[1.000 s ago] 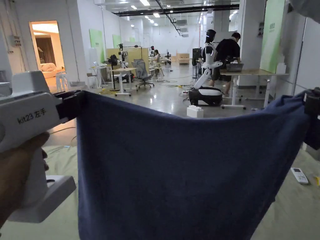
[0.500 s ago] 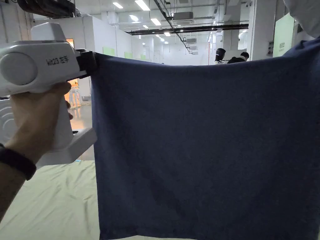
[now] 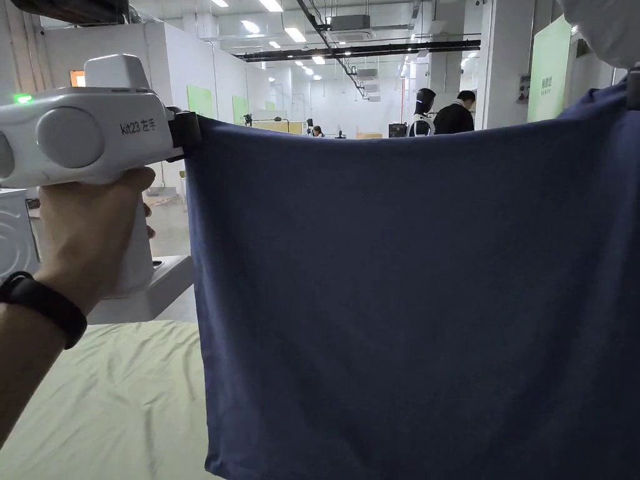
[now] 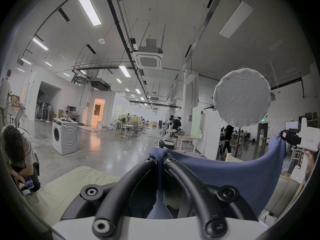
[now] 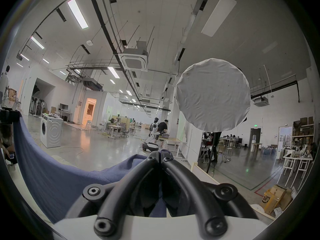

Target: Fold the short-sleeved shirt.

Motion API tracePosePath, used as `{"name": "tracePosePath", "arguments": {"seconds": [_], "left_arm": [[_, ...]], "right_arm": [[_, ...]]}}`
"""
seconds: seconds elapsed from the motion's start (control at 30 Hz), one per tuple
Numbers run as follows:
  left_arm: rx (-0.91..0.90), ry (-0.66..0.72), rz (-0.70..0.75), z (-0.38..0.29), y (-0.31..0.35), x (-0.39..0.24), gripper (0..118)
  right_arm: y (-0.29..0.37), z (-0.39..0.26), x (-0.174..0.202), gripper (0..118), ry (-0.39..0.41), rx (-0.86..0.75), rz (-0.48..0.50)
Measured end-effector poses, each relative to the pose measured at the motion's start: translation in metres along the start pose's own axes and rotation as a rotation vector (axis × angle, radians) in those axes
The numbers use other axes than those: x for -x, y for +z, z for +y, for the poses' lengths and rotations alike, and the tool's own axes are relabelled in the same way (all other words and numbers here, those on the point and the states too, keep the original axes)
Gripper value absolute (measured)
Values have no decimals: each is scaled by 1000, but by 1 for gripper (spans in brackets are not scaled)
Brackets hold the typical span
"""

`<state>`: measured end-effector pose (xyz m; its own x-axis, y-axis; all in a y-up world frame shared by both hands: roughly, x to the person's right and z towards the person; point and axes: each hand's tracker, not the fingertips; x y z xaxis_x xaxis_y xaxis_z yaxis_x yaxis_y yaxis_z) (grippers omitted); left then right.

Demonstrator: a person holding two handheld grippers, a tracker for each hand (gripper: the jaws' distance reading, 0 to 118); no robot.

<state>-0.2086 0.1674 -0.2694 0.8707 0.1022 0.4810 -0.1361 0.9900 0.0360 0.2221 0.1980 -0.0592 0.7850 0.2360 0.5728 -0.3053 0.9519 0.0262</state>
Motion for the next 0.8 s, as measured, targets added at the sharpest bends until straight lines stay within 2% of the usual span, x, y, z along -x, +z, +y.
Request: {"name": "tracePosePath", "arguments": {"seconds": [0.13,0.3,0.47,0.8], "left_arm": [[-23,-43,95,-18,-32,-7,6],[2,5,74,-36,-72,-9,6],[29,-55,102,-50,-107,-8,6],[86,-19,136,-80,-174,14,6]], "right_arm": [[-25,-16,13,2,5,8,-10],[-58,-39,35,2,32,0,-22],[-92,-50,48,2,12,-6,-19],[-150,-71,84,2,56,4,-56]]}}
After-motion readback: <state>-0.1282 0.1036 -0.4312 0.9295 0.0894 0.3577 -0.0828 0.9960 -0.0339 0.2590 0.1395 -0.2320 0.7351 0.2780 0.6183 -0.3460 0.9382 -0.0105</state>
